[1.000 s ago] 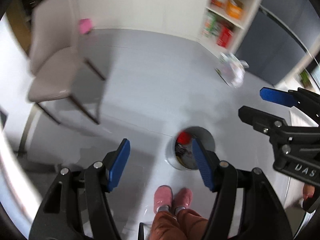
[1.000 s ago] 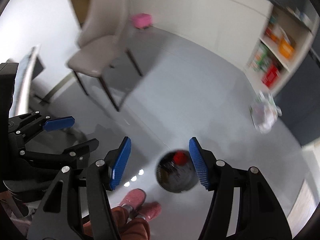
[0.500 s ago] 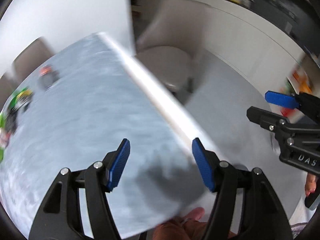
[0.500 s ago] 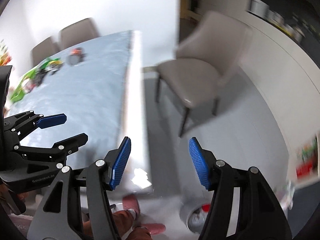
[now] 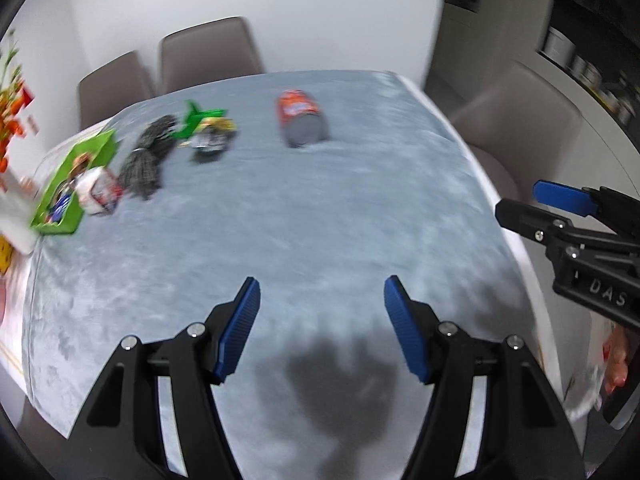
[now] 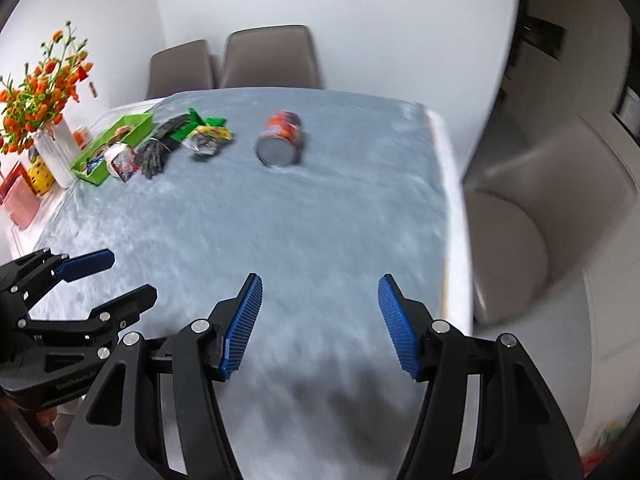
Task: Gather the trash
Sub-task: 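Move both open tools back over the table, then grasp the green plastic bag with the left tool while the right tool grasps the red can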
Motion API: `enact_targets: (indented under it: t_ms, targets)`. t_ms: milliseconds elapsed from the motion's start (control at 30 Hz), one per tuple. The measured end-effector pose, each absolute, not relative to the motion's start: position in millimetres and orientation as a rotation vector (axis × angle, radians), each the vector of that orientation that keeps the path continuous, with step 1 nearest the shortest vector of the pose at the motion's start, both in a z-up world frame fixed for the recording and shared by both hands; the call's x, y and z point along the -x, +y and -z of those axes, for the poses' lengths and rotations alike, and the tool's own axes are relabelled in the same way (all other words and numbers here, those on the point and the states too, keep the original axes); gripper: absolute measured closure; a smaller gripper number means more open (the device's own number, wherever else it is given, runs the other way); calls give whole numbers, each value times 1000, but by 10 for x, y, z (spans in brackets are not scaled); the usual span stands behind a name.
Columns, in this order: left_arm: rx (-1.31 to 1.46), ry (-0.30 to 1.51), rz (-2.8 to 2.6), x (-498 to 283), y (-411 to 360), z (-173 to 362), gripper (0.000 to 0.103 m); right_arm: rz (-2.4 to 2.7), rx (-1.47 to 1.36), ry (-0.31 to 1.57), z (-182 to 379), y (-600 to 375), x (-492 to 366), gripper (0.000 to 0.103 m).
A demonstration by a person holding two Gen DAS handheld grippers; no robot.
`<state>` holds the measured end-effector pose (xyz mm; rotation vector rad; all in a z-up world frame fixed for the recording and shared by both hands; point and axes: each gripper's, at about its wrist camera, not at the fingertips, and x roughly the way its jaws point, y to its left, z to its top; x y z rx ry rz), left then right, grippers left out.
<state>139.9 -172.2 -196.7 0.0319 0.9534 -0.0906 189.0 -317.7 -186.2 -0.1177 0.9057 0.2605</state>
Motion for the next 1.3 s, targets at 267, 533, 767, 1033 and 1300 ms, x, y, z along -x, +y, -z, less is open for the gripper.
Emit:
enact_targets:
  t_ms: [267,533,767,1033,1300]
  targets:
    - [35,927,-89,-2129,-1189,2016,38,-407,171,881,1914,-2562,-2875,44]
    - [49,890,-135,-2953,-766,2048,38,-431,207,879,2098,-2133,-3734,44]
    - [7,899,-107,-3580,-544,2229,38,-372,201,943,2420,-1916,-4253,44]
    - [10,955,-72,-4016,-433,2613,40,-312,255,978,2716,-1828,-4534,36]
    - [1,967,-66,-4199,-427,2876,51,-271,249,1025,2960,-1924,-4768,36]
